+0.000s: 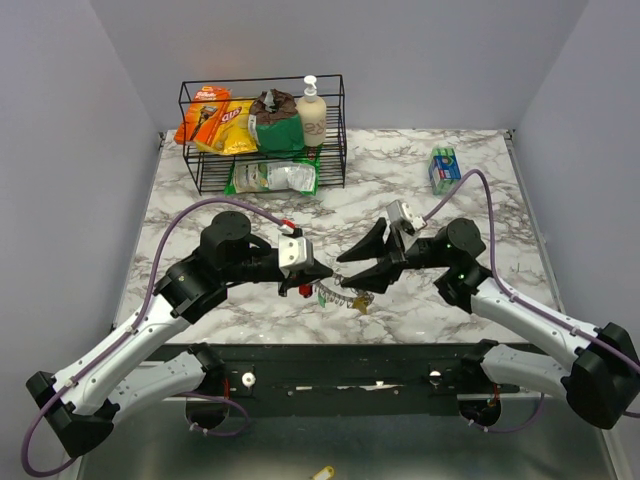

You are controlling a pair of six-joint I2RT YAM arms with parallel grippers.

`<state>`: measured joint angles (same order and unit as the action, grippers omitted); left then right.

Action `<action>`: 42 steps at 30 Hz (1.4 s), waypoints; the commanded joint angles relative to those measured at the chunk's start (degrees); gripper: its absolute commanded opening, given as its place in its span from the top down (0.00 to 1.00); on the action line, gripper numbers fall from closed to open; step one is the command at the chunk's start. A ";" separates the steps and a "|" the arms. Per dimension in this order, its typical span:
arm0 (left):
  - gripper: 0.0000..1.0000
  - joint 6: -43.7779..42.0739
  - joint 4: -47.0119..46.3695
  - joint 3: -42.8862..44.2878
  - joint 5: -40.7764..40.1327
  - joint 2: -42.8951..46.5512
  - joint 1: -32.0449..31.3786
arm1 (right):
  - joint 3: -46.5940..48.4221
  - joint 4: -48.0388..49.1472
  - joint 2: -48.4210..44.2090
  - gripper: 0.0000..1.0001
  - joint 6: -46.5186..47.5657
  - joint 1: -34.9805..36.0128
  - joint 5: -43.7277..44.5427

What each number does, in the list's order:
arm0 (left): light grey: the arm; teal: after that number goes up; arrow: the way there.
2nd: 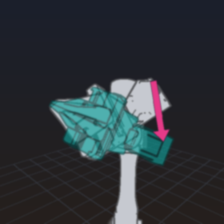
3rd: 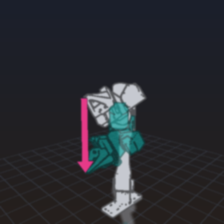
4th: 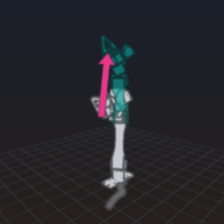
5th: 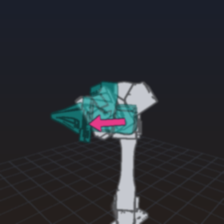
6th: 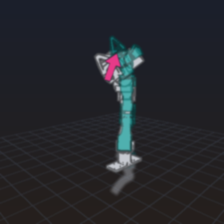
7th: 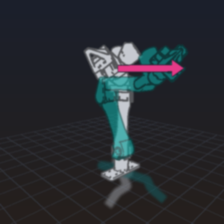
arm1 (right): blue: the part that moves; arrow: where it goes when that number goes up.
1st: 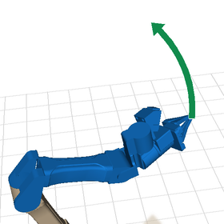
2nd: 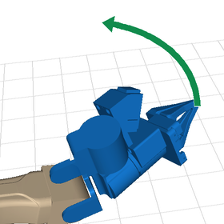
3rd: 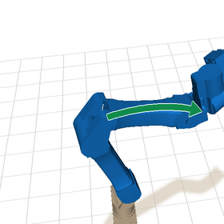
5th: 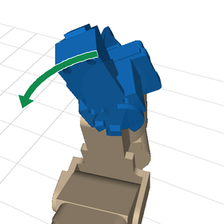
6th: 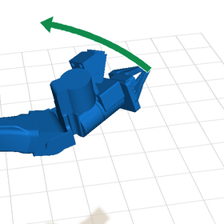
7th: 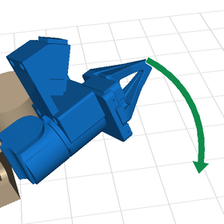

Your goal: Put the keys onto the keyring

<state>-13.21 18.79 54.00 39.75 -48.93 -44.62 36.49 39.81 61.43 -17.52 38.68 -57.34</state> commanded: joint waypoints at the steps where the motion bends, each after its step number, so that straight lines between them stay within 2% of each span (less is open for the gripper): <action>1: 1.00 0.29 -2.70 2.60 2.18 0.06 0.15 | 2.01 3.16 0.80 0.41 -1.29 0.35 -2.25; 10: 1.00 1.70 -4.81 1.99 3.67 -0.12 0.15 | 1.83 4.40 0.97 0.64 -2.52 0.35 -2.34; 11: 1.00 2.05 -5.16 1.90 3.85 -0.12 0.15 | 1.74 4.31 1.06 0.70 -2.52 0.35 -2.34; 16: 1.00 2.84 -6.39 1.72 4.37 -0.12 0.15 | 1.83 4.05 0.97 0.86 -2.26 0.35 -2.60; 17: 1.00 2.75 -6.39 1.73 4.37 -0.03 0.15 | 1.83 3.87 1.06 0.94 -2.08 0.35 -2.69; 19: 1.00 2.84 -6.48 1.73 4.38 -0.12 0.15 | 1.83 3.69 0.89 0.99 -1.73 0.35 -2.77; 30: 1.00 2.49 -4.90 2.60 2.62 -0.47 0.15 | 1.83 3.17 0.45 0.99 -1.03 0.35 -2.95; 33: 0.89 2.58 -2.88 3.39 1.04 -1.26 0.15 | 1.83 2.55 0.18 0.99 -0.59 0.35 -2.25; 34: 0.76 2.58 -1.83 3.66 0.86 -1.52 0.15 | 1.83 2.46 0.01 0.99 -0.41 0.35 -1.99; 37: 0.65 2.31 -0.07 4.89 0.51 -2.49 0.15 | 2.01 1.76 0.01 0.99 -0.15 0.35 -1.28; 42: 0.63 2.05 0.72 5.94 -0.55 -3.72 0.15 | 2.01 1.58 0.01 0.99 0.03 0.35 -0.84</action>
<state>-10.70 18.57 58.02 40.88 -51.92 -44.42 36.75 40.56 62.24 -18.39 38.68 -59.24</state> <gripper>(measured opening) 0.370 0.013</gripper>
